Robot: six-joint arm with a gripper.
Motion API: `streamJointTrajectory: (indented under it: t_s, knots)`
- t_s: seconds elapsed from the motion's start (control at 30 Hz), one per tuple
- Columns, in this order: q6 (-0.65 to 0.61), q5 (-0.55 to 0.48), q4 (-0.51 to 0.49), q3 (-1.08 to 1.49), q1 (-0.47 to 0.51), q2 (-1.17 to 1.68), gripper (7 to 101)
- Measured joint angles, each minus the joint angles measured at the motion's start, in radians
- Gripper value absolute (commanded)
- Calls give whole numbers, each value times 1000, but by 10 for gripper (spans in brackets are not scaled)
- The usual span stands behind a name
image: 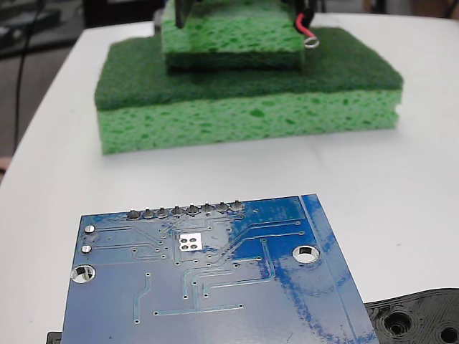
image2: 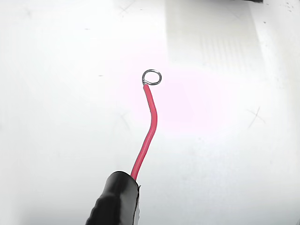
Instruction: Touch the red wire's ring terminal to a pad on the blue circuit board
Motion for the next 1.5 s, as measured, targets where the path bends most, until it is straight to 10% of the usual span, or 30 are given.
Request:
streamJointTrajectory:
  t_s: [1.17,1.5]
  knots:
    - [8,-31,0,-55,48,0,1003]
    - [-72,-152,40,-169,229,-17,1003]
